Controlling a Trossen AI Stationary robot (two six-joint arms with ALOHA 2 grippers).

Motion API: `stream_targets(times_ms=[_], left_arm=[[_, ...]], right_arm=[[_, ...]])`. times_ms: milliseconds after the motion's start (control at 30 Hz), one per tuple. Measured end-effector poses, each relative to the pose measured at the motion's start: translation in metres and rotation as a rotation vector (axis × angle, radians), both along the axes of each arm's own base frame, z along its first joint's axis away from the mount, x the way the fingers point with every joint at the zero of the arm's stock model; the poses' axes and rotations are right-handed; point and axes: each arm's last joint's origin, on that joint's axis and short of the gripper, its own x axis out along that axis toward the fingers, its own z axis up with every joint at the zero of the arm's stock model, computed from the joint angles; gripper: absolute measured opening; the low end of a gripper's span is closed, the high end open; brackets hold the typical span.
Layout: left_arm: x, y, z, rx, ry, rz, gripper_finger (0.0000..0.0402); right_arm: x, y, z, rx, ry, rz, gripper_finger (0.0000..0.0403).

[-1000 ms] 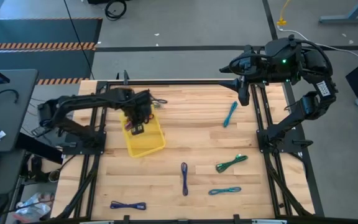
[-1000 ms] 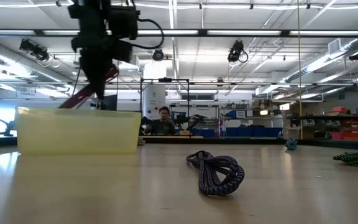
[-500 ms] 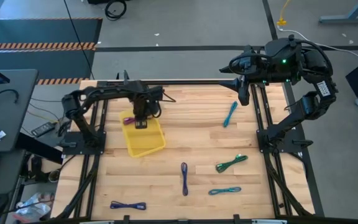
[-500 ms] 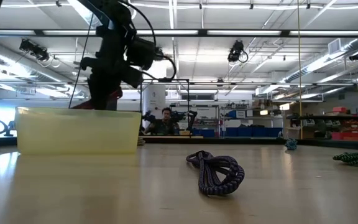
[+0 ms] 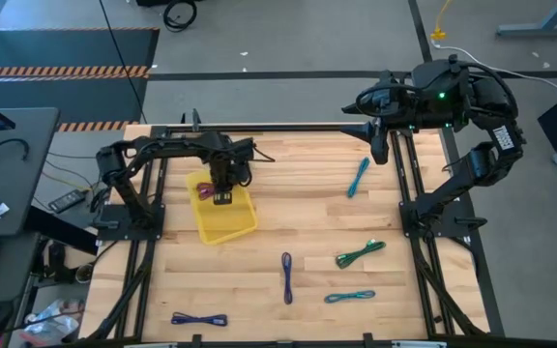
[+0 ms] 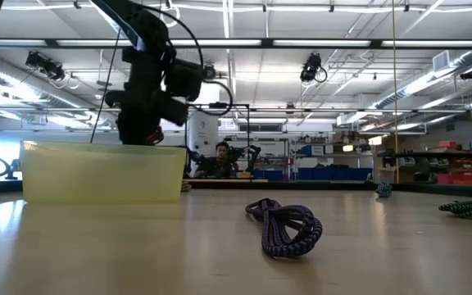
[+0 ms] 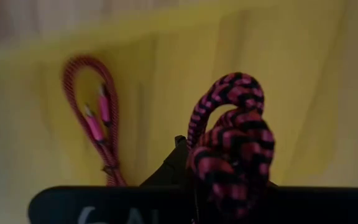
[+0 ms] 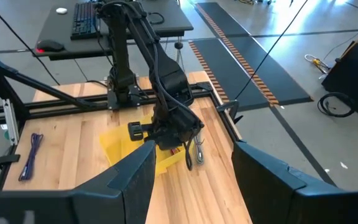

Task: Pick and place USB-C Cables
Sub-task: Put the pink charger cable into the yellow bin

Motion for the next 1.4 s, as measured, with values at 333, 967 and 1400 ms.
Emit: stream_targets(times_ms=[333,967,1400], left_arm=[[-0.01,-0.004,-0.031,0.013,-0.028,0.013,0.0018],[-0.012,-0.004,-0.05,0.075,-0.112,0.135,0.0019],[-0.01,-0.004,-0.051,0.077,-0.131,0.166,0.005]], right_arm=[[0.0,0.0,0.0,-0.001,0.003,0.001,0.0217],[0.0,0.0,0.0,0.017,0.0,-0.007,0.0217],[0.0,0.0,-0.001,0.017,0.002,-0.006,0.0217]])
